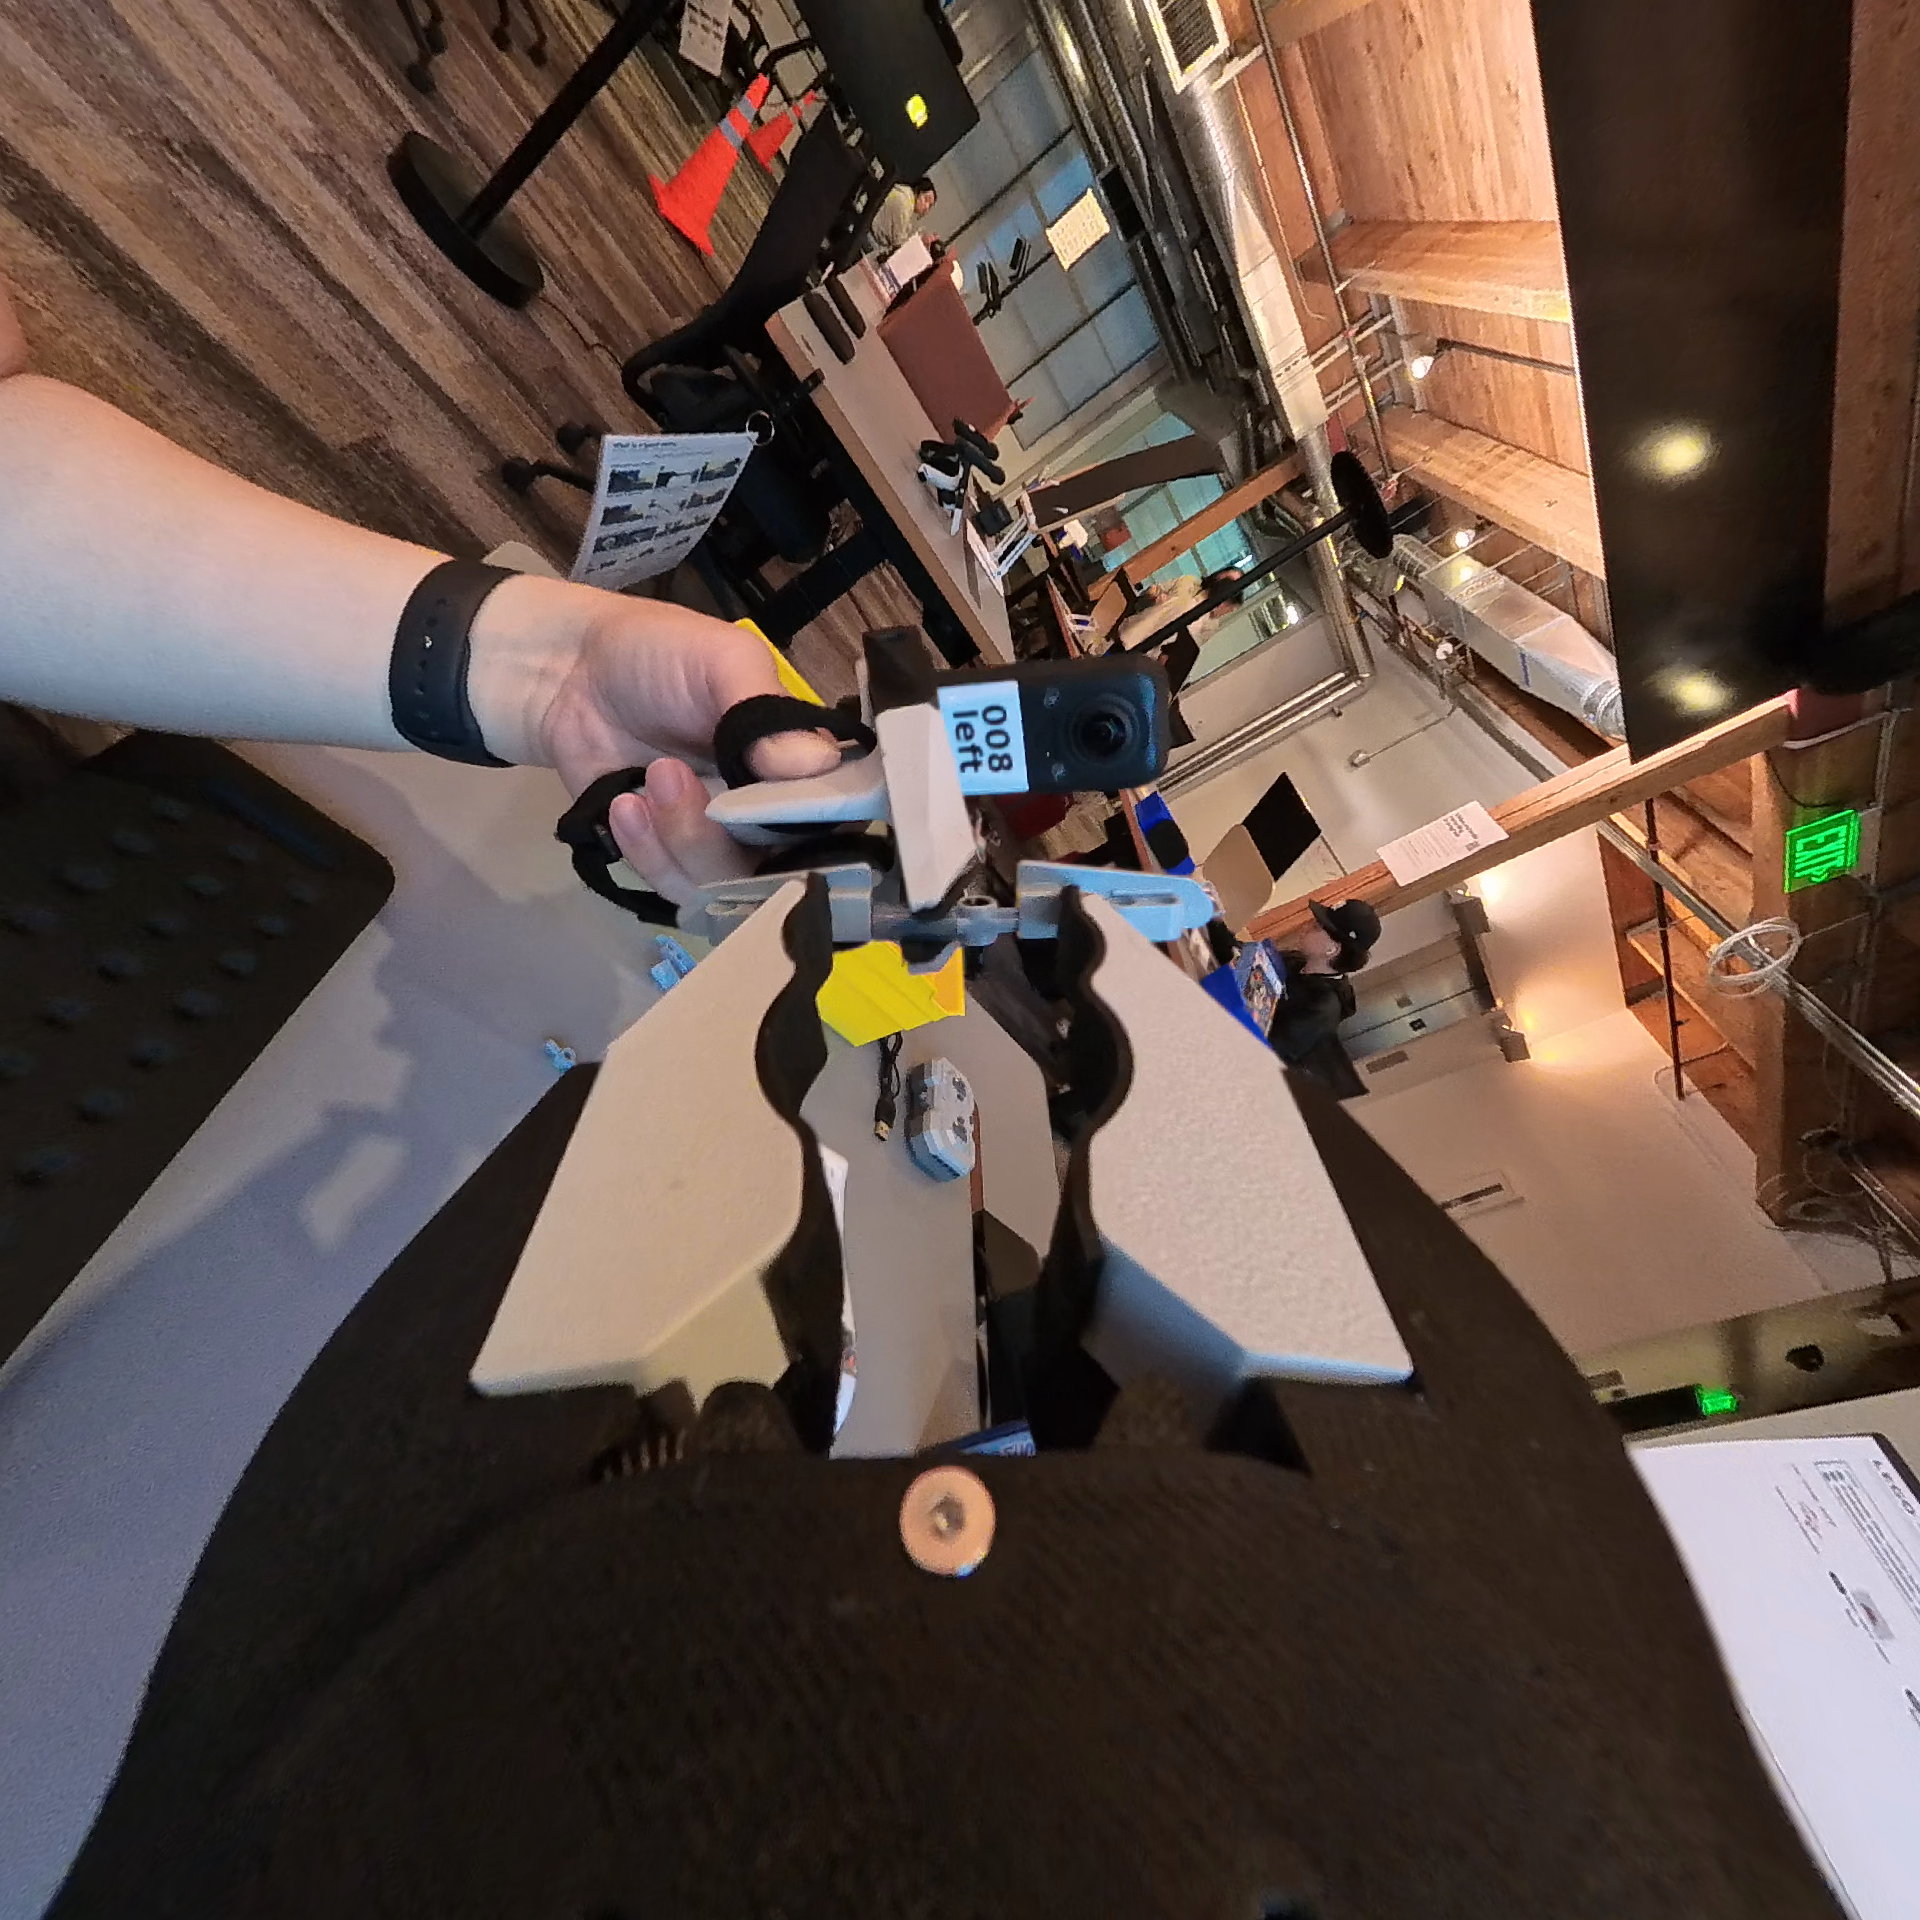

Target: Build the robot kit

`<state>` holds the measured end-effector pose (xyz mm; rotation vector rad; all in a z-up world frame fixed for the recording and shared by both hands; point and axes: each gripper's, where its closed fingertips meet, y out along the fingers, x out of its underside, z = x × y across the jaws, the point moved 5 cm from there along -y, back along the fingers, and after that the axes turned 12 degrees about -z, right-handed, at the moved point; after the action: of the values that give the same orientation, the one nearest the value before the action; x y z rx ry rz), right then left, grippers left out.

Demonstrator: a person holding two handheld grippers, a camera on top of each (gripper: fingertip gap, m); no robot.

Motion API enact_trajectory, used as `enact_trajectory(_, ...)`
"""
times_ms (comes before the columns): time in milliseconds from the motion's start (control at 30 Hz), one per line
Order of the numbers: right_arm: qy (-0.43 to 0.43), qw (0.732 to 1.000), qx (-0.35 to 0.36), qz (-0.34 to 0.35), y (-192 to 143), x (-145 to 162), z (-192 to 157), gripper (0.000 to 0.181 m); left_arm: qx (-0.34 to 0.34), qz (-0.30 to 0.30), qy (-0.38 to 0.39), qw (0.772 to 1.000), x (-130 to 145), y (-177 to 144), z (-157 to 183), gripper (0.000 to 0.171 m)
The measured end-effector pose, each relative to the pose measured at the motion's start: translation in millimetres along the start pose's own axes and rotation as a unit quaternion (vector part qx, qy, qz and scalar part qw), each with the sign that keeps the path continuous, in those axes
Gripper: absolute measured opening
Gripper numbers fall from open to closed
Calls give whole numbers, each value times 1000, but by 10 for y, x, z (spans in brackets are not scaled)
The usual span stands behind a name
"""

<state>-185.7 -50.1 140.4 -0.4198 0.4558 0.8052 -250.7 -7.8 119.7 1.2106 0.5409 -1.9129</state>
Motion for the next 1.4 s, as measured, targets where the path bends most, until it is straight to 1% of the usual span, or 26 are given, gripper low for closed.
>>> enact_trajectory(67, -5, 1000, 4, -3, -1, 18, 1, 43, -9, 0, -1, 1000, -1, 2, -17, 4)
enact_trajectory(333, -4, 1000, 1, 10, -5, 5, -12, 39, -8, 0, 0, 1000, 1, 6, 5, 4)
enact_trajectory(833, -18, 1000, 15, -1, 43, 17, -28, 37, -12, 10, -6, 1000, 16, -35, -12, 4)
enact_trajectory(933, 6, 1000, 18, 20, 61, 14, 10, 39, -9, 28, -7, 1000, -18, -52, -9, 4)
enact_trajectory(967, 16, 1000, 9, 25, 62, 31, 21, 39, -12, 27, -11, 999, -26, -52, -15, 4)
enact_trajectory(1000, 27, 1000, 0, 15, 61, 71, 39, 39, -28, 26, -15, 999, -32, -49, -42, 4)
enact_trajectory(1067, 26, 1000, 1, 15, 31, 95, 55, 39, -48, 22, -15, 998, -50, -22, -64, 4)
enact_trajectory(1133, 23, 1000, 9, 20, 0, 76, 71, 39, -46, 19, -12, 999, -80, 9, -44, 4)
enact_trajectory(1200, 10, 1000, 23, 10, -21, 65, 77, 40, -46, 13, -9, 999, -106, 27, -40, 4)
enact_trajectory(1300, 4, 1000, 23, -4, -49, 48, 71, 43, -49, 3, -5, 999, -127, 58, -26, 4)
enact_trajectory(1400, 0, 1000, 30, 0, -91, 6, 83, 39, -44, -11, -1, 999, -144, 92, 16, 4)
